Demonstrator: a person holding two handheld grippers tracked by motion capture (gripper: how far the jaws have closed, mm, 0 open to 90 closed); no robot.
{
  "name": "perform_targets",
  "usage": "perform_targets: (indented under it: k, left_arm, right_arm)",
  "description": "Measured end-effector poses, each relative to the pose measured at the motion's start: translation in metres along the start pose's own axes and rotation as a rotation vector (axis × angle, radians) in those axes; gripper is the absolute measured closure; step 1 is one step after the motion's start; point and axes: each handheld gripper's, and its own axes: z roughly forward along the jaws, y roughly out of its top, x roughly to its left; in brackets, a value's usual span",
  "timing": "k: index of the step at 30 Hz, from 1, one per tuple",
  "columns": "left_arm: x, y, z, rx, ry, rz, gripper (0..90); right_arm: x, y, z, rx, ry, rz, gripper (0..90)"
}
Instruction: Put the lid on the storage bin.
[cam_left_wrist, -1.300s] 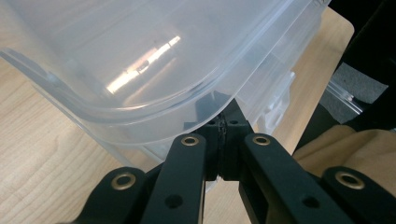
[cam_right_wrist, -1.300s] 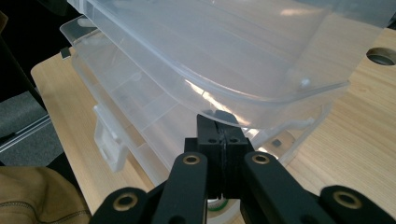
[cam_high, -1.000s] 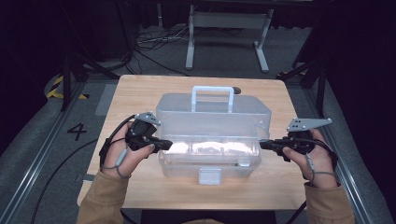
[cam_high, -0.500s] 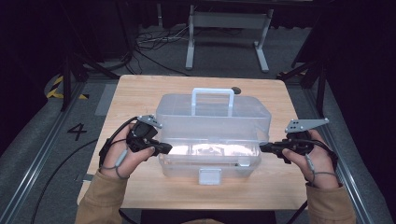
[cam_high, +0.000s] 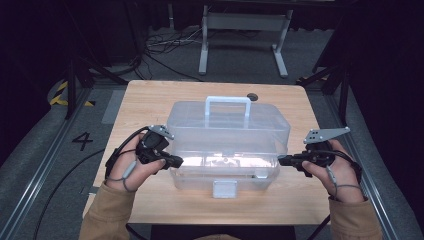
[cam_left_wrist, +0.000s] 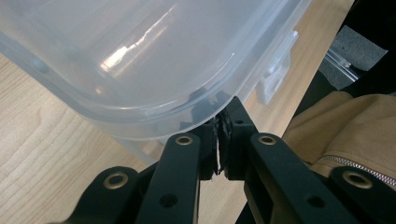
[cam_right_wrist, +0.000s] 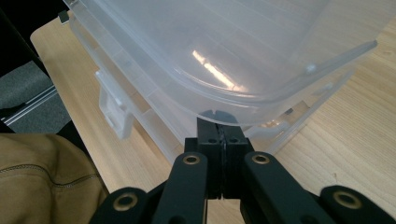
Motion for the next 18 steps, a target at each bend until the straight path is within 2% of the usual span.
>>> perform_targets:
  k: [10, 18]
  left_arm:
    - [-0.002, 0.000, -0.001, -0.003, 0.006, 0.002, 84.5]
    - [-0.005, -0.003, -0.012, -0.040, 0.012, -0.004, 86.1]
  right_arm:
    - [0.001, 0.000, -0.001, 0.001, -0.007, -0.002, 90.0]
    - [0.002, 0.001, -0.006, -0.012, -0.022, -0.006, 90.0]
